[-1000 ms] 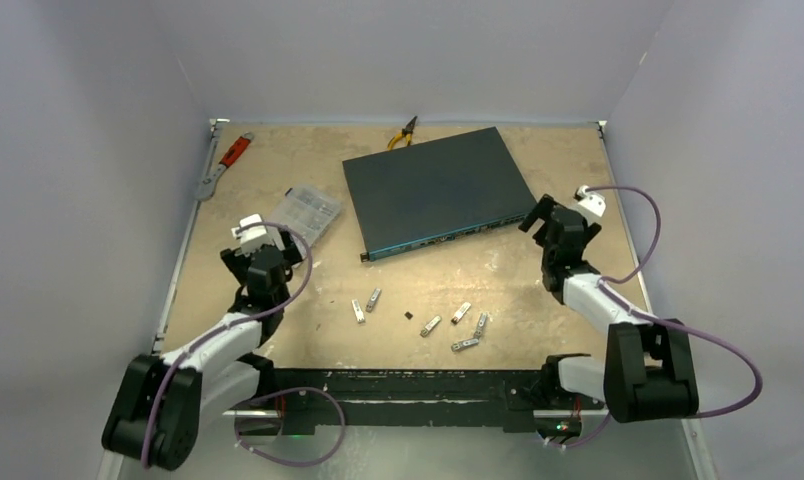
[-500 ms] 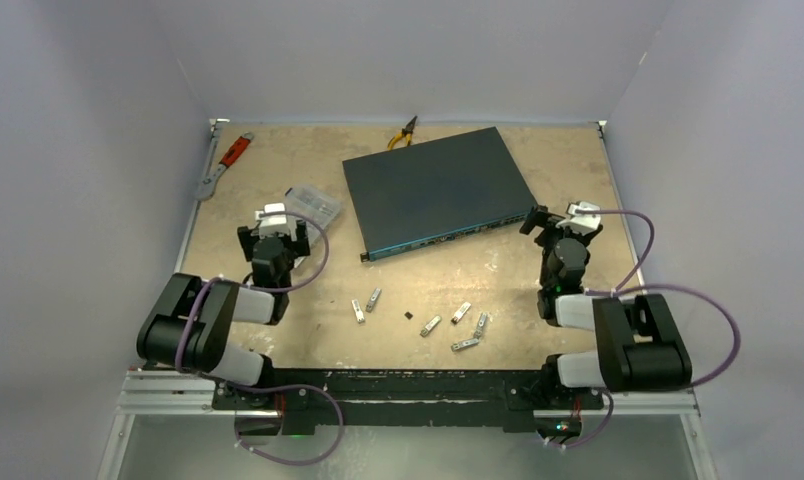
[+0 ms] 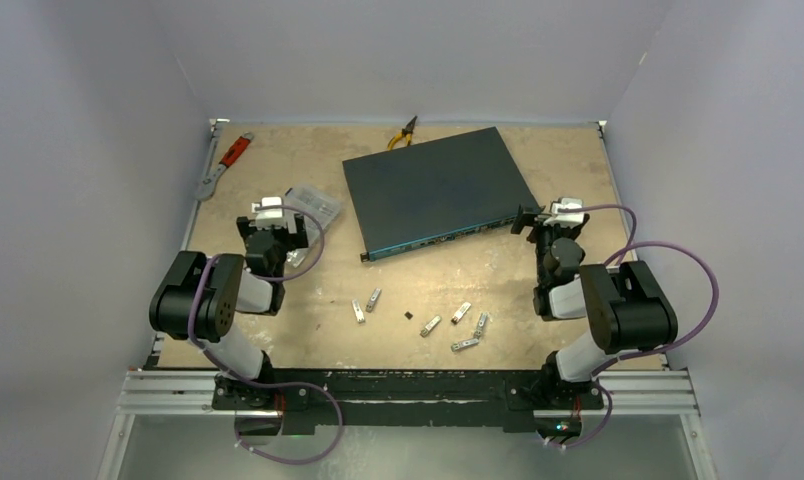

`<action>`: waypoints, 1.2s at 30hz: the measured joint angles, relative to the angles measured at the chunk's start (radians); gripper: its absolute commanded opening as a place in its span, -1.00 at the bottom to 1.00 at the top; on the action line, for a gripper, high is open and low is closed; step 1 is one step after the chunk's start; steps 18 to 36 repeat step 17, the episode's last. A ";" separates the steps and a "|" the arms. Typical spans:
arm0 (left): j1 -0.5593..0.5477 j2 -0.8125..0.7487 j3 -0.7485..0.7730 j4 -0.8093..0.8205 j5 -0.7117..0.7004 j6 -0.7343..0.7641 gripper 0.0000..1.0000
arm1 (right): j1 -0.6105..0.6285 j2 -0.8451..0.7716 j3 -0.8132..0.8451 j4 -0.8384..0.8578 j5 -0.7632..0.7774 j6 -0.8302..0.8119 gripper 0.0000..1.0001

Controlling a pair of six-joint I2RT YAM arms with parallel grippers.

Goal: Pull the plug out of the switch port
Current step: Reset both arms

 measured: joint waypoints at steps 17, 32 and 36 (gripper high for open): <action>0.000 0.008 -0.001 0.013 0.014 0.000 0.99 | 0.000 0.000 0.000 0.020 -0.025 -0.021 0.97; 0.000 0.008 -0.001 0.013 0.014 0.000 0.99 | 0.000 0.000 0.000 0.020 -0.025 -0.021 0.97; 0.000 0.008 -0.001 0.013 0.014 0.000 0.99 | 0.000 0.000 0.000 0.020 -0.025 -0.021 0.97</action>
